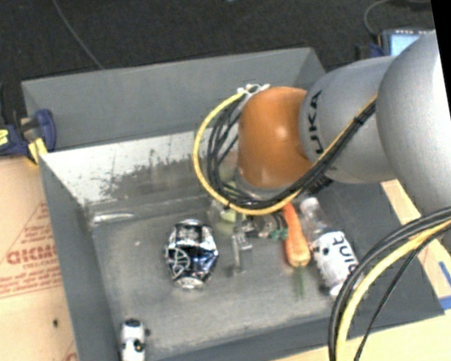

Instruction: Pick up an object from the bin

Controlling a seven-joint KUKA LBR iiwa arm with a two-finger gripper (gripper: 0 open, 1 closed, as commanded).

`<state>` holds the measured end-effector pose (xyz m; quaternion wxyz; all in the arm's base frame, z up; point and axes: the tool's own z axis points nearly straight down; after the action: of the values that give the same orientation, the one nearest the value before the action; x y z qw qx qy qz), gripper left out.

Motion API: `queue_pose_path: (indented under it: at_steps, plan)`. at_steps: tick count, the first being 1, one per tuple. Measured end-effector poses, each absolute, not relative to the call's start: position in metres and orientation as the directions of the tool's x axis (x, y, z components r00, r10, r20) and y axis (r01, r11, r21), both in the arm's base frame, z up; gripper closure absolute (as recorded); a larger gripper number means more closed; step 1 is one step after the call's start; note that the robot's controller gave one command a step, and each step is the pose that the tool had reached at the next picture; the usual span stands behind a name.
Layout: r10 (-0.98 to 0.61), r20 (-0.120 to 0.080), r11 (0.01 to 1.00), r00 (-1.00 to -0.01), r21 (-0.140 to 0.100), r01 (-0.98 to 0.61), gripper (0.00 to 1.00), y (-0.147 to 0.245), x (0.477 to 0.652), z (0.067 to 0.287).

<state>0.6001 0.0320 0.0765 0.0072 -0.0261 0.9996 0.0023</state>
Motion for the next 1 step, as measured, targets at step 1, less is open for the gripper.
queue_pose_path:
  at_steps: [1]
  plan:
    - [-0.003,-0.014,1.000,-1.000,0.003,-0.003,0.00,0.0438,0.5996,0.0752]
